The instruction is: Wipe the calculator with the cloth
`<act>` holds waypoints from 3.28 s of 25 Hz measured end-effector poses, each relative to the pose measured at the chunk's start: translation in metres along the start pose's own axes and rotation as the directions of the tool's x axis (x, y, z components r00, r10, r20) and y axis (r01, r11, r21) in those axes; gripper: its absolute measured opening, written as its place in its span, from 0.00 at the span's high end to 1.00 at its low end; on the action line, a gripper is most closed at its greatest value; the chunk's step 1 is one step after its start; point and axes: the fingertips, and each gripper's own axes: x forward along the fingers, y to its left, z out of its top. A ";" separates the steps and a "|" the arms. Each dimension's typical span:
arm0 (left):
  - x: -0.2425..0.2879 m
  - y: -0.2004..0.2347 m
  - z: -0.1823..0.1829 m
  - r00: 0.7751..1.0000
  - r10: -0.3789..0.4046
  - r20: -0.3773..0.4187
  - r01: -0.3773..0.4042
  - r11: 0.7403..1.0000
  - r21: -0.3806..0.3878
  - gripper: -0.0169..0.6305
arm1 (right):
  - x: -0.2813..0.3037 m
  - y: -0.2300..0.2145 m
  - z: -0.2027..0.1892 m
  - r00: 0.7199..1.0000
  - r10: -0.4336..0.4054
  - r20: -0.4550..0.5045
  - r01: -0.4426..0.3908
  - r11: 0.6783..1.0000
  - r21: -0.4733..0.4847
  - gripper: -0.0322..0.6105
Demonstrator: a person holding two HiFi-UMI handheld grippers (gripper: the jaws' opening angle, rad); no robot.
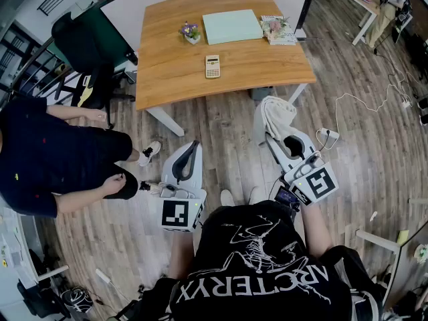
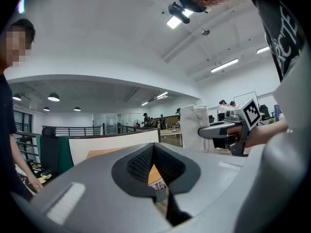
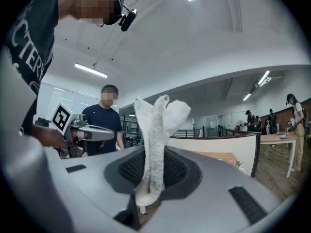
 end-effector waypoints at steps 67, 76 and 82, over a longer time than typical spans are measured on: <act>0.305 0.229 -0.029 0.995 -0.049 -0.087 0.044 0.997 -0.063 0.96 | 0.306 -0.207 -0.005 0.996 -0.084 -0.019 0.084 0.996 0.003 0.82; 0.342 0.231 -0.034 0.997 -0.001 -0.073 -0.003 0.998 -0.055 0.96 | 0.329 -0.247 -0.016 0.999 -0.022 -0.039 0.022 1.000 0.008 0.82; 0.352 0.229 -0.045 0.996 0.021 -0.090 -0.027 0.998 -0.062 0.96 | 0.338 -0.257 -0.024 0.998 0.010 -0.055 -0.009 1.000 0.007 0.82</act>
